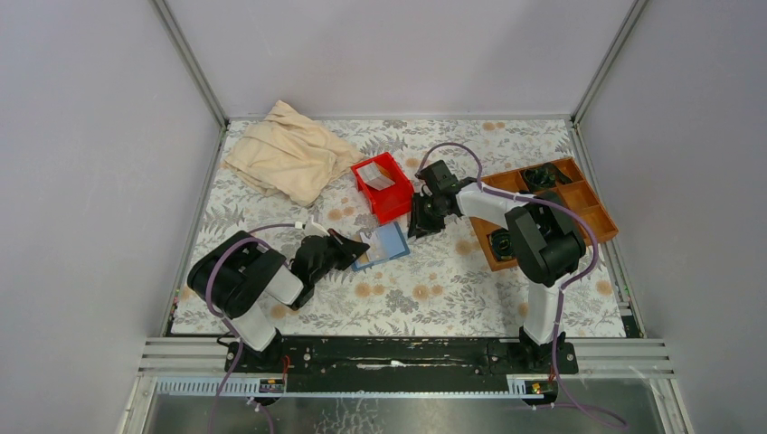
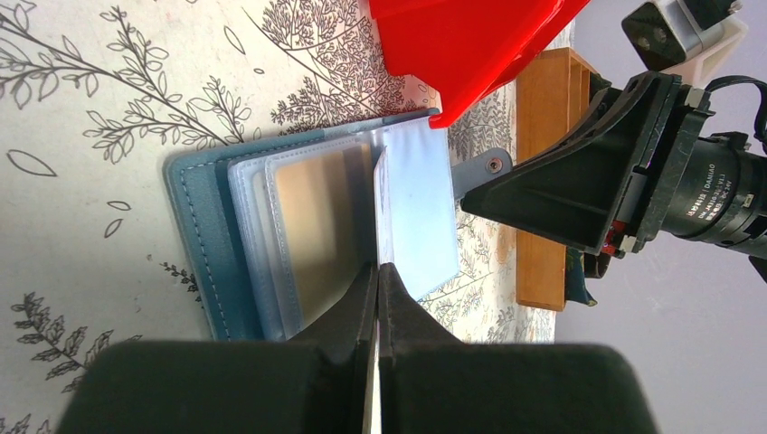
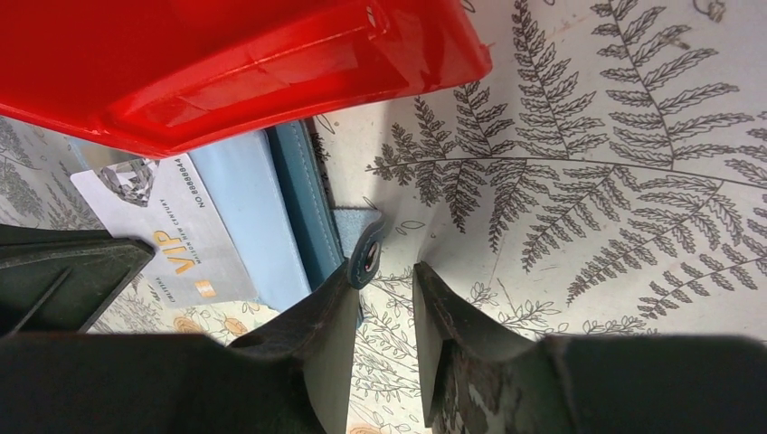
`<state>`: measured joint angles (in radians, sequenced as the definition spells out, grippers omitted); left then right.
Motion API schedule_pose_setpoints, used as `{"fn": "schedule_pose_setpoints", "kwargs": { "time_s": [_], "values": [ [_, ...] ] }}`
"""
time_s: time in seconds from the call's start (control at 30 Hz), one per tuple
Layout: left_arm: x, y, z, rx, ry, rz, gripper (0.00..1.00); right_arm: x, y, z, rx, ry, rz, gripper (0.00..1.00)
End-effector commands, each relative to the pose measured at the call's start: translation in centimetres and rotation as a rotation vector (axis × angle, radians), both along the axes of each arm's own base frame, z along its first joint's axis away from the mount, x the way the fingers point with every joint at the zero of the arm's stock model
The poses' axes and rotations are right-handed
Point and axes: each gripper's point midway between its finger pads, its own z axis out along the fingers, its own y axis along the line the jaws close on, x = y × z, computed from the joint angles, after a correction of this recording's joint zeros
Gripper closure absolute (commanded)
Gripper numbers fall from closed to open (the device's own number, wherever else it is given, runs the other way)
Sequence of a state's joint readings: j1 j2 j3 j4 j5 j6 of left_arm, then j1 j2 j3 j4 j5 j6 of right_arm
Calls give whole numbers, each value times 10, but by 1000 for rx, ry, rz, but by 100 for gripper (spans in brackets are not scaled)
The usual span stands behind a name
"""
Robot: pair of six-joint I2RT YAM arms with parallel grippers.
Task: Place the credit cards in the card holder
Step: Insert the credit card into the card holder.
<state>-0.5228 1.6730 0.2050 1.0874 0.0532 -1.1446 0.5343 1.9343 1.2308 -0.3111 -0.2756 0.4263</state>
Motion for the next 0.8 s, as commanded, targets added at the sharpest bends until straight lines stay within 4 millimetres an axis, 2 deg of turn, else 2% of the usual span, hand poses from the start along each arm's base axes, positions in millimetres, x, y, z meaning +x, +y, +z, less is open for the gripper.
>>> {"fn": "schedule_pose_setpoints", "kwargs": {
  "time_s": [0.0,0.4,0.77],
  "values": [
    [0,3,-3,26,-19,5,100,12,7,32,10,-97,21,65],
    [1,7,-10,39,-1,31,100,5,20,47,-2,-150,69,65],
    [1,6,-12,34,1,26,100,2,38,43,-11,-143,117,74]
  ]
}}
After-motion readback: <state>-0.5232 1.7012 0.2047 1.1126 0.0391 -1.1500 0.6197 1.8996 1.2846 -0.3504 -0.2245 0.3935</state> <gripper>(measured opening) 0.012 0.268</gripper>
